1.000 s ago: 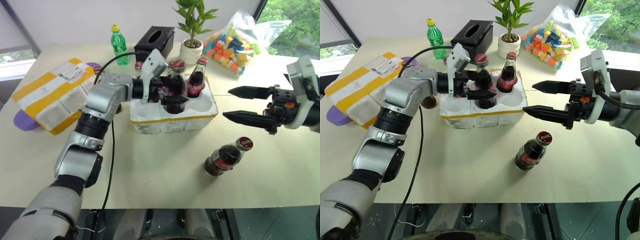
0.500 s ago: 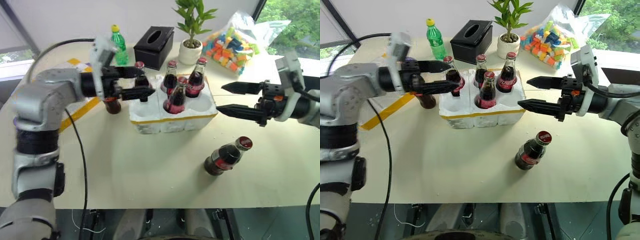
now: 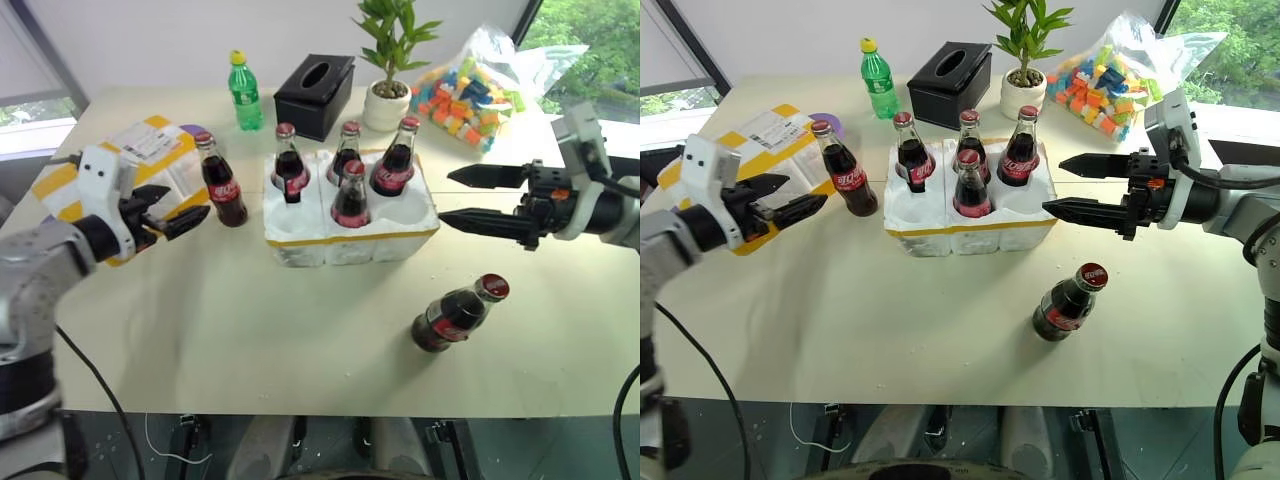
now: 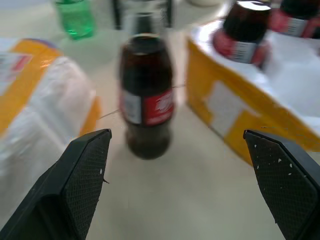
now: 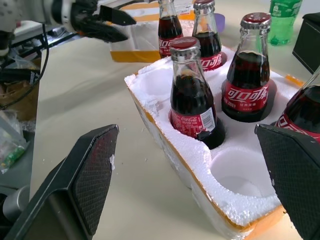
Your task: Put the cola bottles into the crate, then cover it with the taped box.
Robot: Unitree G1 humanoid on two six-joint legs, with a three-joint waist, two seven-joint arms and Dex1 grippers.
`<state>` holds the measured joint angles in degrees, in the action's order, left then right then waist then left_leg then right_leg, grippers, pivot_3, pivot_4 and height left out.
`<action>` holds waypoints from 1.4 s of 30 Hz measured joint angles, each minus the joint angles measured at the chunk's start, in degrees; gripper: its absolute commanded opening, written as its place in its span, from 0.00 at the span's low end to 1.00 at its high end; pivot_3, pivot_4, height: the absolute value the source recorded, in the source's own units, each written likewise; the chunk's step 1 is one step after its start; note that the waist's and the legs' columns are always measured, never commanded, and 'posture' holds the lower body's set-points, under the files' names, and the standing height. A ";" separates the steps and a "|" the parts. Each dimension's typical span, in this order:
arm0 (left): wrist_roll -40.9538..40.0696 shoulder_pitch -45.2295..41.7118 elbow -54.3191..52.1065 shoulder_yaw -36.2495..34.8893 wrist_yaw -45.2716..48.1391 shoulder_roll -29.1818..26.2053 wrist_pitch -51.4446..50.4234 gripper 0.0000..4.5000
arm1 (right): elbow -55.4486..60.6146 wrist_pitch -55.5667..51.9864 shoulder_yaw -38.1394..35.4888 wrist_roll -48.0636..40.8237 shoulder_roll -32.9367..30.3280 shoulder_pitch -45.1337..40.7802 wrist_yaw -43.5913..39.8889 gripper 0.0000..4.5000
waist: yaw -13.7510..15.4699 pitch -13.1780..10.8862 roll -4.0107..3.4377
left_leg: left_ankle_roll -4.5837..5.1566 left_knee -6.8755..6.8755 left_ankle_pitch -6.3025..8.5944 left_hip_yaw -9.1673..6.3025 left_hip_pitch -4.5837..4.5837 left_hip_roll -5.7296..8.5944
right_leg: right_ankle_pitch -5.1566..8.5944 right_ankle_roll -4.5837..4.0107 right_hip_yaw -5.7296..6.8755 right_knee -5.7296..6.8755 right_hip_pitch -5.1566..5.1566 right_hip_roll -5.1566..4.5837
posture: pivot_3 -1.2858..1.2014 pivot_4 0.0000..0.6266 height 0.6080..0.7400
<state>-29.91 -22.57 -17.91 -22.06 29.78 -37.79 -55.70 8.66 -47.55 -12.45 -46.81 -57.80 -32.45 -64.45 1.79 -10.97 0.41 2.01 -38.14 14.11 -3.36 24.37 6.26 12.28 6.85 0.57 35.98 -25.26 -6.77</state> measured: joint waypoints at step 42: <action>11.96 -18.36 38.01 14.99 2.88 10.66 25.07 0.63 | 1.32 -0.70 -0.24 -1.75 1.20 0.18 2.59 1.00 | 0.32 0.02 0.05 | -0.16 0.00 -0.10 0.04 0.05 -0.01 | -0.01 0.01 0.00 0.04 -0.09 0.01 | 0.52 0.24 0.94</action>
<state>-17.96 -40.93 20.10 -7.07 32.66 -27.13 -30.63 9.98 -48.25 -12.69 -48.56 -56.60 -32.27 -61.87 2.11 -10.95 0.46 1.85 -38.14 14.01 -3.31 24.42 6.25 12.28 6.85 0.58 36.02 -25.35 -6.75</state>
